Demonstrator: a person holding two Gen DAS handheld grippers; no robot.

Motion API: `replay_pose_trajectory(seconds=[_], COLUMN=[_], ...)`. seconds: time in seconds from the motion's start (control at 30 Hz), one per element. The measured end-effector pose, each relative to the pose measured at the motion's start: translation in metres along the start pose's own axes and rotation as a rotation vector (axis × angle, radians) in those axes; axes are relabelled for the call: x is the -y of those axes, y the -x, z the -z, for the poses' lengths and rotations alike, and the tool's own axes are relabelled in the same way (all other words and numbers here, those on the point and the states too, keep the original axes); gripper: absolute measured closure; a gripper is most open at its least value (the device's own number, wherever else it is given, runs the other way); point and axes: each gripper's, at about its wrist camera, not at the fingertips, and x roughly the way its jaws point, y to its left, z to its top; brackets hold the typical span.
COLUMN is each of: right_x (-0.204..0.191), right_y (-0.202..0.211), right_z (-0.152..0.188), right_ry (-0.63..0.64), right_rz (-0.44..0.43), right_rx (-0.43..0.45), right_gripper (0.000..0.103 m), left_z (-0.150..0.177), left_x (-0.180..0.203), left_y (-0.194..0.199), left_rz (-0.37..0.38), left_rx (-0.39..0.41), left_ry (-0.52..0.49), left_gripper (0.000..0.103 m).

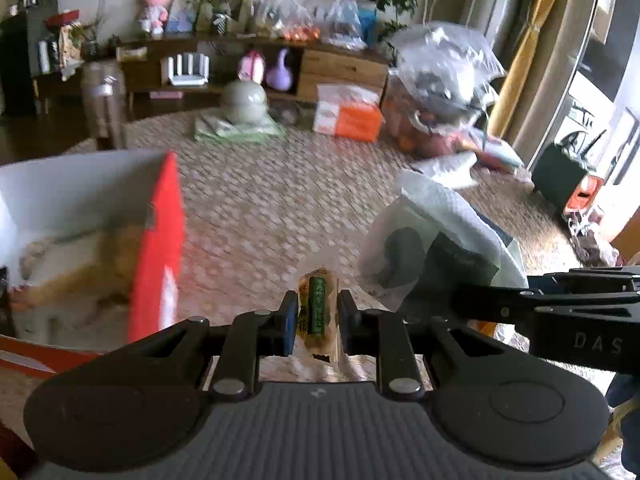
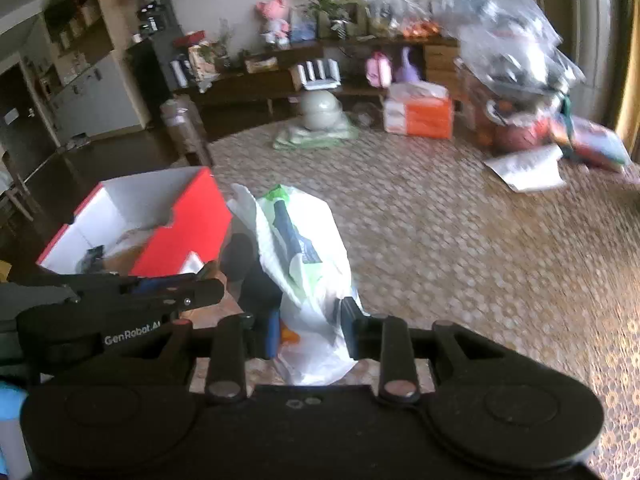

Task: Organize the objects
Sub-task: 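Carry the small snack and white plastic bag over the shoebox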

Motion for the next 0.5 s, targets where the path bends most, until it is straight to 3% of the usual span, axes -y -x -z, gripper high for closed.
replay_pose_trajectory(seconds=[0.5], right_x=[-0.110], right_y=[-0.034], right_z=[-0.041], right_ry=[0.130], right_rz=[-0.091], right_rx=[0.023], right_gripper=[0.073], left_z=[-0.019], left_x=[-0.115], left_y=[0.058], left_rz=[-0.135], left_rx=[0.081], left_ry=[0.071], left_gripper=[0.083])
